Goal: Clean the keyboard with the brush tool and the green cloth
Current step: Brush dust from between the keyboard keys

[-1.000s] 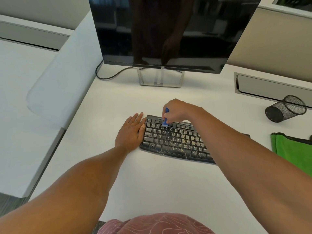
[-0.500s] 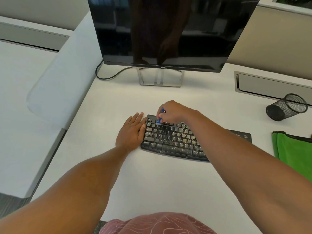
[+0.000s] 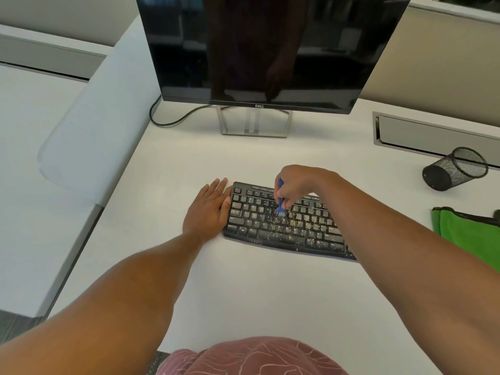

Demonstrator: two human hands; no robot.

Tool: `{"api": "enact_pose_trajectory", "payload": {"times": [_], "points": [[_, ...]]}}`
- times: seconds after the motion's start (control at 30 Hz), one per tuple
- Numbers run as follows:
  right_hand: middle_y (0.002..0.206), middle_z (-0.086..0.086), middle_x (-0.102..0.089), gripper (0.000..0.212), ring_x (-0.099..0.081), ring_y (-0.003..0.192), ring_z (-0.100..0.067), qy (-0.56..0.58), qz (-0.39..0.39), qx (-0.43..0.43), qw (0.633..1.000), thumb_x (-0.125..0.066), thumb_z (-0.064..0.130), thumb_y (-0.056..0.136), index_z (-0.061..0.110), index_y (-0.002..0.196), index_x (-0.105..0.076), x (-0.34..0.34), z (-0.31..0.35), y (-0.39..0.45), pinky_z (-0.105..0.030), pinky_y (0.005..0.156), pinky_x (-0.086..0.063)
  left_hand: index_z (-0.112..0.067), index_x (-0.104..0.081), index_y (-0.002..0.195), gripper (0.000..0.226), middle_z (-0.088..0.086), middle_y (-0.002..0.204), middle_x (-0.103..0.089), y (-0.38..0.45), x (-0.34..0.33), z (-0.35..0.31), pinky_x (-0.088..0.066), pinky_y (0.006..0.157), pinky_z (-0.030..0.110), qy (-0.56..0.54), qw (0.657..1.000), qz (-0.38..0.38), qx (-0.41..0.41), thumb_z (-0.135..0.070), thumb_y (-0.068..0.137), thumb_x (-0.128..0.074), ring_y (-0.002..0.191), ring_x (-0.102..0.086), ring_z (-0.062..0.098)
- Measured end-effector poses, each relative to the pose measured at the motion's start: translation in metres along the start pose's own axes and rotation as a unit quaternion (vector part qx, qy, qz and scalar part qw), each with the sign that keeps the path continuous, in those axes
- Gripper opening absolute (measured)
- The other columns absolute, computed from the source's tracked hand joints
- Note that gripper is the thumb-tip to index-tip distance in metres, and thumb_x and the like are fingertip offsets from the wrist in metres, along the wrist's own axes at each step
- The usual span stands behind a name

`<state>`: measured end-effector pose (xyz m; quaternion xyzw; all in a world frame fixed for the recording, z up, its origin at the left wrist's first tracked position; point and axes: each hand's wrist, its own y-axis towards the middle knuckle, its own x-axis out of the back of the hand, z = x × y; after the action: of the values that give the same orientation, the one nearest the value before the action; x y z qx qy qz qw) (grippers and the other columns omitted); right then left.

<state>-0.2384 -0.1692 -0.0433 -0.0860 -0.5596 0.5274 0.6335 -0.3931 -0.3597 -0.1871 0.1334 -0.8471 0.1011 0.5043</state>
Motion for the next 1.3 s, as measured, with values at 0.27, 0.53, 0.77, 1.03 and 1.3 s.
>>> {"api": "enact_pose_trajectory", "payload": {"times": [0.27, 0.53, 0.77, 1.03, 1.3], "points": [[0.09, -0.004, -0.072, 0.014, -0.071, 0.087, -0.015, 0.032, -0.039, 0.03, 0.998, -0.055, 0.004, 0.091, 0.006, 0.094, -0.068, -0.009, -0.004, -0.008, -0.035, 0.077, -0.057, -0.027, -0.033, 0.157, 0.057, -0.004, 0.165, -0.027, 0.001, -0.001, 0.001, -0.005, 0.126, 0.03, 0.005, 1.0, 0.002, 0.0, -0.042, 0.105, -0.013, 0.154, -0.015, 0.012], [0.088, -0.003, -0.065, 0.018, -0.055, 0.062, -0.009, 0.083, -0.13, 0.031, 0.988, -0.052, 0.007, 0.094, 0.008, 0.091, -0.069, -0.025, -0.012, -0.016, -0.025, 0.052, -0.041, -0.026, -0.034, 0.157, 0.061, -0.004, 0.165, -0.027, 0.0, -0.001, 0.0, -0.004, 0.126, 0.029, 0.009, 1.0, -0.001, 0.0, -0.044, 0.104, -0.009, 0.154, -0.015, 0.013], [0.088, -0.006, -0.072, 0.015, -0.073, 0.086, -0.02, 0.097, -0.048, 0.035, 0.994, -0.055, 0.005, 0.091, 0.006, 0.09, -0.07, -0.034, -0.016, -0.025, -0.044, 0.082, -0.057, -0.026, -0.036, 0.156, 0.057, -0.003, 0.164, -0.029, 0.0, -0.002, 0.002, -0.006, 0.126, 0.03, 0.006, 1.0, -0.006, -0.002, -0.041, 0.105, -0.014, 0.154, -0.017, 0.013], [0.082, -0.001, -0.072, 0.016, -0.071, 0.071, -0.008, 0.082, -0.011, 0.012, 0.997, -0.053, 0.006, 0.094, 0.005, 0.092, -0.069, -0.047, -0.009, -0.032, -0.028, 0.067, -0.058, -0.025, -0.037, 0.156, 0.057, -0.002, 0.164, -0.03, 0.0, -0.001, 0.001, -0.006, 0.125, 0.029, 0.006, 1.0, -0.009, -0.005, -0.039, 0.105, -0.015, 0.154, -0.018, 0.014], [0.087, -0.001, -0.068, 0.015, -0.066, 0.07, -0.006, 0.125, -0.097, 0.014, 0.987, -0.053, 0.009, 0.096, 0.007, 0.097, -0.068, -0.048, -0.009, -0.034, -0.022, 0.059, -0.051, -0.025, -0.038, 0.155, 0.058, -0.003, 0.164, -0.03, 0.0, -0.001, 0.001, -0.008, 0.126, 0.032, 0.001, 1.0, -0.007, -0.003, -0.04, 0.105, -0.015, 0.154, -0.018, 0.014]]}}
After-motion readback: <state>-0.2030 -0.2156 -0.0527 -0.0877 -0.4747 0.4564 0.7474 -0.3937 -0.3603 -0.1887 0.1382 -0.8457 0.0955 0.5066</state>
